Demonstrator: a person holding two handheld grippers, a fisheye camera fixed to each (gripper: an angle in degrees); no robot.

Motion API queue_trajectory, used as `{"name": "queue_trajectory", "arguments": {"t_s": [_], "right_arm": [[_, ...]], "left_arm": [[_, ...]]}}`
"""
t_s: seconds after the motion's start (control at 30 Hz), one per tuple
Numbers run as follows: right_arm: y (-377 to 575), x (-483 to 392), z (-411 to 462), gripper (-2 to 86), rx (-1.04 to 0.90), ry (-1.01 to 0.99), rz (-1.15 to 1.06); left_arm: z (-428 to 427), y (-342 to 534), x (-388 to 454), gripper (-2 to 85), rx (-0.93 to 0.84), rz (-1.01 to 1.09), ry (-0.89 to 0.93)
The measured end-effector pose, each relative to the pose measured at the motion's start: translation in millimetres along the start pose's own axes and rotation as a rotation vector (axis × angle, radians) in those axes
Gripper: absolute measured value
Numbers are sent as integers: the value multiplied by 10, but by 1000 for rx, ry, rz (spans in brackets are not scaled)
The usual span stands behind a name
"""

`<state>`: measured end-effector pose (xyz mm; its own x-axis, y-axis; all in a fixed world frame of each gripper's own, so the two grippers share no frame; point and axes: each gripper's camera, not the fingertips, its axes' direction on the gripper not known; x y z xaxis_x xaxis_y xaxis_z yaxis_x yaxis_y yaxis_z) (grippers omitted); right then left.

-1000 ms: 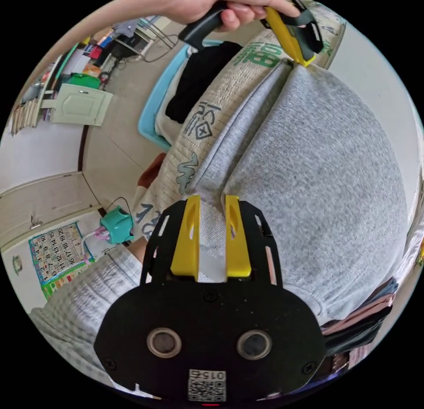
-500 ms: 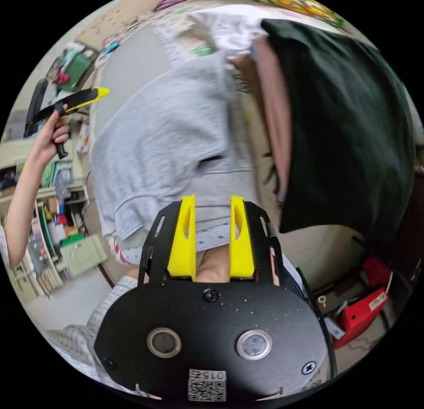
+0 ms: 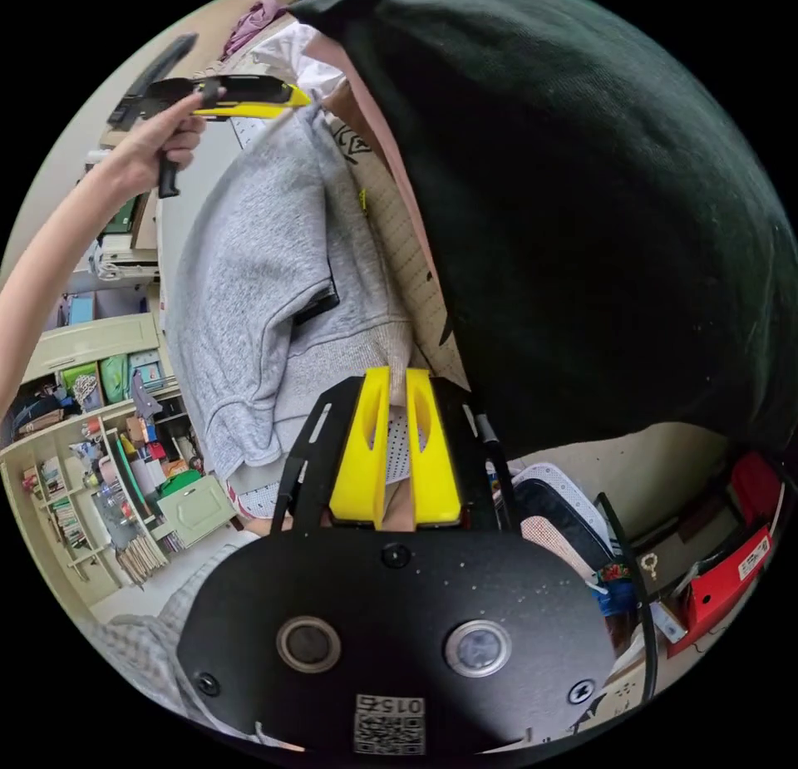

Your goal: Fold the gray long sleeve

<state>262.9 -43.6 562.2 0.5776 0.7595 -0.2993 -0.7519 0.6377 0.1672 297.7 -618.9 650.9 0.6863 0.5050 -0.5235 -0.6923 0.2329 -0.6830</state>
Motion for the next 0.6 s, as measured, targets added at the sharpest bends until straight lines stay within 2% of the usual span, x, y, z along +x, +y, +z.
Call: {"name": "queue_trajectory", "arguments": {"t_s": [0.13,0.23,0.47,0.6], "right_arm": [[122,125,-326,36,44,-50,-14],[201,168,-726,34,79,-92,-63],[607,-44,-1706,26,213,-19,-215],[899,-587,-1757,16,106,-125,-454]], "left_arm": [[118,47,59,48,25,16,-41],[-59,232,66,31,130,54,-39],[-916,1306,-531,17,612,-24,323],[-1092,2220,-947,16,727,-50,411]]}}
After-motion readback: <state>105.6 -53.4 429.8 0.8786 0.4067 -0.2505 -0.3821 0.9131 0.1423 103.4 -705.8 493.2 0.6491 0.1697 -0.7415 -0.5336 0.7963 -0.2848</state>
